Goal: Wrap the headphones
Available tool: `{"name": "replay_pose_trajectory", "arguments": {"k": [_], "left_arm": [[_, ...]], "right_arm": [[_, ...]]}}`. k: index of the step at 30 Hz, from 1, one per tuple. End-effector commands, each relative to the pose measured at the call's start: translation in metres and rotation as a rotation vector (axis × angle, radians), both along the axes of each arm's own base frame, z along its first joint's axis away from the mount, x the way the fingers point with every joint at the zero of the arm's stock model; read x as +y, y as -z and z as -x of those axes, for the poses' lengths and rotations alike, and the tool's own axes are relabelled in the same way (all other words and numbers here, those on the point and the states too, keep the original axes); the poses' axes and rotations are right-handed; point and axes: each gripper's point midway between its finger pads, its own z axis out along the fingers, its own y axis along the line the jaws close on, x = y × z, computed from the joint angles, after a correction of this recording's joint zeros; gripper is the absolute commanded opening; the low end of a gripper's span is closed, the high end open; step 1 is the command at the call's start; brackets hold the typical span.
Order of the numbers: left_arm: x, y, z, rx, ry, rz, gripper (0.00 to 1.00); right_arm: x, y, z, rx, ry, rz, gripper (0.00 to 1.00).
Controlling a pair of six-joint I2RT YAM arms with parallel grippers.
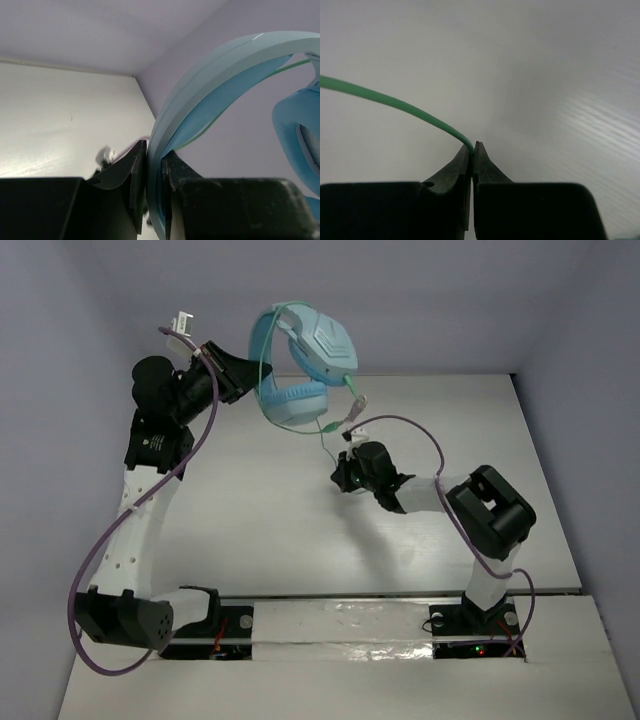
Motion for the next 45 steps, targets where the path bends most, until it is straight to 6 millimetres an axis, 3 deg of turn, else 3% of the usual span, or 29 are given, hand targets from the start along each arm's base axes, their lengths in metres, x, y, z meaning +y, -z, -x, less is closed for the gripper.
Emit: {"name": "replay_pose_trajectory", "arguments": {"k": [1, 2, 5, 6, 9, 12, 13, 15, 16, 21, 24, 26, 28, 29, 31, 35, 40, 45], "left_arm": [[0.017, -0.048, -0.023, -0.094, -0.135, 0.164, 0.00], [0.021, -0.052, -0.031, -0.091, -0.170, 0.212, 0.00], [0.036, -0.028, -0.060, -0.034, -0.292, 0.211, 0.00], [0.050, -0.020, -0.076, -0.029, -0.391, 0.182, 0.00], [0.067, -0.007, -0.095, -0.009, -0.506, 0.149, 0.00], [0.086, -0.009, -0.104, -0.027, -0.618, 0.073, 0.00], [0.089, -0.008, -0.105, -0.041, -0.628, 0.025, 0.00], [0.100, 0.000, -0.111, -0.019, -0.689, -0.033, 0.00], [0.100, -0.004, -0.112, -0.030, -0.691, -0.053, 0.00], [0.117, 0.019, -0.117, 0.004, -0.763, -0.198, 0.00], [0.129, 0.036, -0.119, 0.025, -0.833, -0.274, 0.00], [0.124, 0.050, -0.120, 0.041, -0.836, -0.296, 0.00], [0.121, 0.066, -0.123, 0.062, -0.862, -0.357, 0.00], [0.107, 0.072, -0.123, 0.068, -0.847, -0.391, 0.00], [0.100, 0.087, -0.125, 0.079, -0.867, -0.473, 0.00], [0.066, 0.119, -0.121, 0.098, -0.838, -0.605, 0.00], [0.052, 0.158, -0.113, 0.148, -0.787, -0.673, 0.00], [0.047, 0.171, -0.095, 0.150, -0.742, -0.675, 0.00]], "right_arm": [[0.044, -0.030, 0.046, -0.030, -0.091, -0.057, 0.00], [0.046, -0.032, 0.052, -0.040, -0.078, -0.035, 0.00], [0.060, -0.025, 0.092, -0.007, -0.120, 0.015, 0.00], [0.062, -0.032, 0.105, -0.005, -0.135, 0.010, 0.00], [0.071, -0.040, 0.153, -0.001, -0.191, 0.044, 0.00], [0.067, -0.042, 0.185, 0.004, -0.194, 0.081, 0.00], [0.067, -0.055, 0.192, -0.004, -0.198, 0.053, 0.00], [0.062, -0.059, 0.208, 0.013, -0.194, 0.042, 0.00], [0.059, -0.067, 0.209, 0.008, -0.190, 0.022, 0.00], [0.056, -0.074, 0.227, 0.016, -0.214, 0.069, 0.00], [0.056, -0.091, 0.235, 0.007, -0.242, 0.093, 0.00], [0.063, -0.111, 0.239, -0.008, -0.277, 0.080, 0.00], [0.063, -0.118, 0.246, -0.003, -0.311, 0.112, 0.00], [0.068, -0.135, 0.249, -0.035, -0.333, 0.112, 0.00], [0.061, -0.142, 0.249, -0.045, -0.335, 0.175, 0.00], [0.048, -0.191, 0.236, -0.146, -0.307, 0.211, 0.00], [0.028, -0.232, 0.215, -0.264, -0.225, 0.277, 0.00], [0.000, -0.261, 0.187, -0.399, -0.079, 0.376, 0.00]]}}
